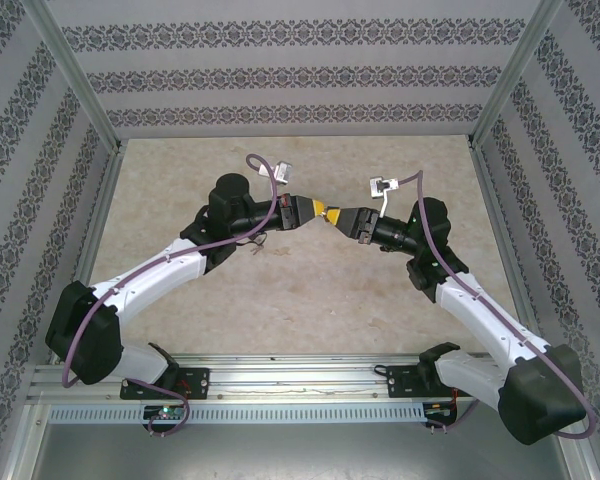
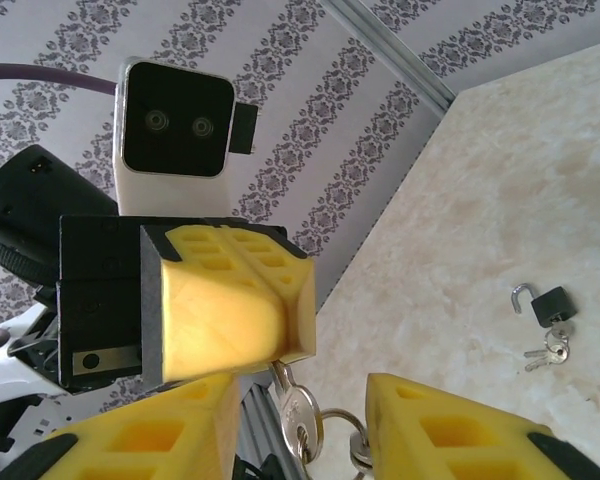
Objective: Unlock with the key
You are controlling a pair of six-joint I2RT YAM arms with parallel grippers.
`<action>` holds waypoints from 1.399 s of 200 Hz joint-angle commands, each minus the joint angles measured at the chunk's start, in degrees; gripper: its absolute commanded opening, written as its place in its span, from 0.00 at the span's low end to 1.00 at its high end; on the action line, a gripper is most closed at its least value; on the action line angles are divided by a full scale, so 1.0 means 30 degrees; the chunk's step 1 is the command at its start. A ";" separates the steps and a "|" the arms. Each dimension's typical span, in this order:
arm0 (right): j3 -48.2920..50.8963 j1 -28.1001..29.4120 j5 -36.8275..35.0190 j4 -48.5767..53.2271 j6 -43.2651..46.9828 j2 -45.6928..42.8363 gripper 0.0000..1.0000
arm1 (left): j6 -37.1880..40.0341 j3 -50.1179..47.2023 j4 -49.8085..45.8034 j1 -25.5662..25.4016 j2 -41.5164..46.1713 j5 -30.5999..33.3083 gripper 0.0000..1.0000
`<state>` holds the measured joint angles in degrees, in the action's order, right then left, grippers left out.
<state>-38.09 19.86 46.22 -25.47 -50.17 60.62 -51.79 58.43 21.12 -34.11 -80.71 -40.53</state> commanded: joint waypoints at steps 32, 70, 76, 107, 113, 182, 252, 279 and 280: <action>0.0215 0.0060 0.1088 -0.1645 -0.0481 0.0280 0.32 | -0.0432 -0.0336 0.1787 0.0119 0.0586 -0.0207 0.00; 0.0273 0.0090 0.1291 -0.1645 -0.0442 0.0211 0.23 | -0.0374 -0.0344 0.1703 0.0119 0.0564 -0.0046 0.00; 0.0245 0.0090 0.1337 -0.1645 -0.0436 0.0250 0.23 | -0.0373 -0.0376 0.1739 0.0119 0.0570 -0.0006 0.00; 0.0245 0.0141 0.1382 -0.1645 -0.0416 0.0345 0.31 | -0.0548 -0.0426 0.2020 0.0119 0.0563 -0.0046 0.00; 0.0244 0.0149 0.1382 -0.1645 -0.0414 0.0350 0.30 | -0.0567 -0.0436 0.2034 0.0119 0.0564 -0.0051 0.00; 0.0244 0.0185 0.1563 -0.1760 -0.0408 0.0428 0.06 | -0.0840 -0.0666 0.2533 0.0119 0.0696 0.0047 0.00; 0.0390 0.0149 0.1499 -0.1744 -0.0188 0.0184 0.00 | -0.1684 -0.1347 0.3385 0.0502 0.1019 0.0550 0.38; 0.0449 0.0146 0.1440 -0.1740 -0.0151 0.0047 0.00 | -0.2155 -0.2032 0.4116 0.0906 0.1503 0.0804 0.43; 0.0449 0.0147 0.1440 -0.1736 -0.0166 0.0057 0.00 | -0.2143 -0.2024 0.4060 0.0908 0.1517 0.0800 0.42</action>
<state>-37.19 20.03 49.60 -28.99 -52.16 61.89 -56.47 53.41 28.05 -32.75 -78.54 -39.22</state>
